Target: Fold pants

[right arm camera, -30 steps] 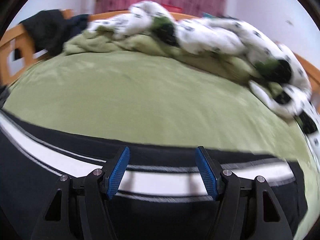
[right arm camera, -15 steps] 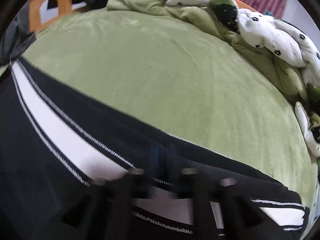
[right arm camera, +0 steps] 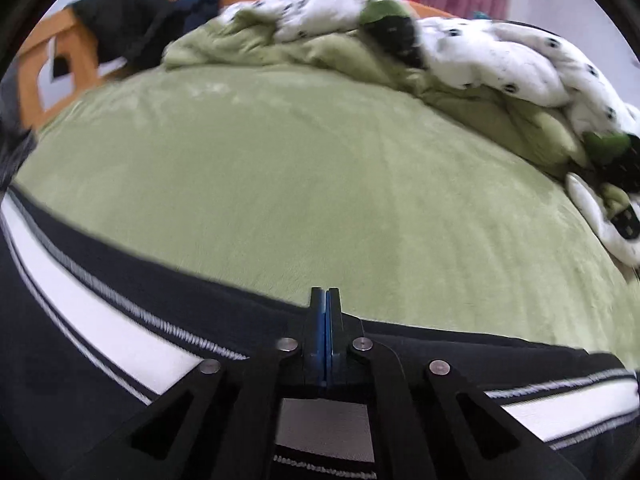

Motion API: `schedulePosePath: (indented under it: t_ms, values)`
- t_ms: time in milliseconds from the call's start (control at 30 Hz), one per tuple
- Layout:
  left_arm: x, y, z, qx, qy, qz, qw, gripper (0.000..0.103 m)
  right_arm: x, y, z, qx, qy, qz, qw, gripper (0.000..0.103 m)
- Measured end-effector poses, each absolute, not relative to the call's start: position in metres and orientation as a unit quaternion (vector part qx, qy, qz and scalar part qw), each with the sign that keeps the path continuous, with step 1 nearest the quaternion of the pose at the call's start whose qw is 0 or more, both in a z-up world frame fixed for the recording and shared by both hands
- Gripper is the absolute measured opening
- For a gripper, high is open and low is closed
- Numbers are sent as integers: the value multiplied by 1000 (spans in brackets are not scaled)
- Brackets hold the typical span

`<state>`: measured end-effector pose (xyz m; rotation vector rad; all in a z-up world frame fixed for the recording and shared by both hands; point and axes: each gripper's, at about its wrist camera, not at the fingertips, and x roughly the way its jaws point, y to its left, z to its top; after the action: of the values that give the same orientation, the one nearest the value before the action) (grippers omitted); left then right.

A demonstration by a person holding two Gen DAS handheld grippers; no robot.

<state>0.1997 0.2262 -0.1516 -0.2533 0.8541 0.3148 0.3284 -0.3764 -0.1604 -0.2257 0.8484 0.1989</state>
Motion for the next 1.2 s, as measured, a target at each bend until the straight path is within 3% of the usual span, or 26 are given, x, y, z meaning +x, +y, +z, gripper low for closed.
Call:
schedulePosePath:
  t_ms: [67,200,433,567,700,900,1033,1200]
  values:
    - [188,224,-145,-130,407,147,892,45,324,-387,-146,-74,407,75,907,22]
    - [158,209,-130,-129,405,120,897,45,297,-395,-115,-24,396,29,917,51]
    - [70,189,-120,-184,419,27,889,45,224,-368,-66,15,391,30,920,52]
    - [20,182,-149,-241,433,-33,868,45,191,-332,-55,-66,396,-43,915,52]
    - [1,178,-184,-284,433,-50,854,45,160,-315,-54,-42,409,-14,911,52]
    - [6,207,-199,-388,369,-35,844,44,124,-307,-65,-28,413,-11,910,52]
    - [21,225,-208,-417,361,4,834,24,109,-313,-71,-20,417,-13,908,52]
    - [41,228,-207,-411,369,26,833,24,89,-336,-62,29,408,-33,912,52]
